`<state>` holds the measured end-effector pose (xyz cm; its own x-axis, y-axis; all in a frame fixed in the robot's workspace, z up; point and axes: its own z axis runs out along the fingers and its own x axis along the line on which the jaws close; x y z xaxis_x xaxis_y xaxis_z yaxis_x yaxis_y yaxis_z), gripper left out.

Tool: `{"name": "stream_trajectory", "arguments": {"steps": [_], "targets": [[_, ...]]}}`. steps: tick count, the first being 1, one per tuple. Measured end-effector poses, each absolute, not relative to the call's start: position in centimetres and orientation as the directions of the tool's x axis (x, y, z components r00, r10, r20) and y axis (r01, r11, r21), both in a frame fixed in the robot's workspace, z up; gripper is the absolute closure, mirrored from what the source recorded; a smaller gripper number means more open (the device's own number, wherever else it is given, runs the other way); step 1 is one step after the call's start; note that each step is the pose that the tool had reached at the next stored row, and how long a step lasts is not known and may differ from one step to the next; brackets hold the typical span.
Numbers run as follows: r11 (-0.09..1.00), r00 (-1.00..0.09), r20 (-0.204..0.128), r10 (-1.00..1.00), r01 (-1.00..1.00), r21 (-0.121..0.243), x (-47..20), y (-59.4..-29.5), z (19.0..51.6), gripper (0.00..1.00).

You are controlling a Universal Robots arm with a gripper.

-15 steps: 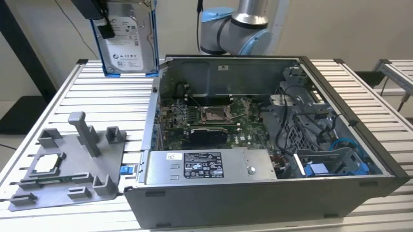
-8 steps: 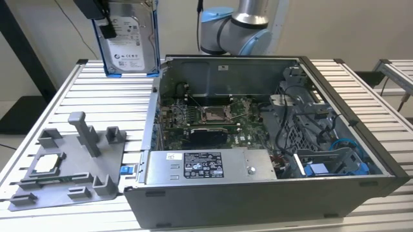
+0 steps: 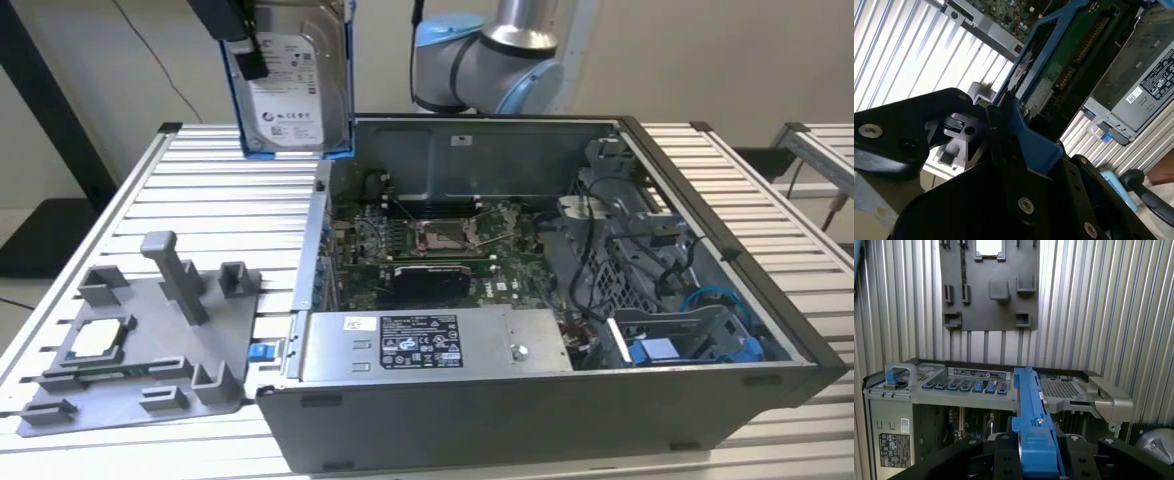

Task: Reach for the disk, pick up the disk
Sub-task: 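Pick up the disk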

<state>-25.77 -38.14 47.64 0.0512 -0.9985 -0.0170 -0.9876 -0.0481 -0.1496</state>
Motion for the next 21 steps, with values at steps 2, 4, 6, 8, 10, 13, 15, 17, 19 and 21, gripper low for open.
{"name": "stream_trajectory", "arguments": {"steps": [2,4,6,8,10,13,15,17,19,21], "targets": [[-0.048,0.051,-0.017,-0.999,-0.988,-0.150,-25.1,-38.1,47.6,1.00],[-0.048,0.051,-0.017,-0.999,-0.988,-0.150,-24.5,-38.1,47.6,1.00],[-0.048,0.051,-0.017,-0.999,-0.988,-0.150,-23.8,-38.1,47.6,1.00],[-0.048,0.051,-0.017,-0.999,-0.988,-0.149,-23.1,-38.1,47.6,1.00],[-0.048,0.051,-0.017,-0.999,-0.988,-0.147,-22.7,-38.1,47.7,1.00],[-0.048,0.051,-0.017,-0.999,-0.988,-0.145,-22.5,-38.2,48.4,1.00],[-0.048,0.051,-0.017,-0.999,-0.988,-0.144,-22.4,-38.2,48.9,1.00],[-0.048,0.051,-0.017,-0.999,-0.988,-0.144,-22.3,-38.2,48.9,1.00],[-0.048,0.051,-0.017,-0.999,-0.988,-0.144,-21.9,-38.2,48.9,1.00],[-0.048,0.051,-0.017,-0.999,-0.989,-0.143,-21.1,-38.2,48.9,1.00]]}}
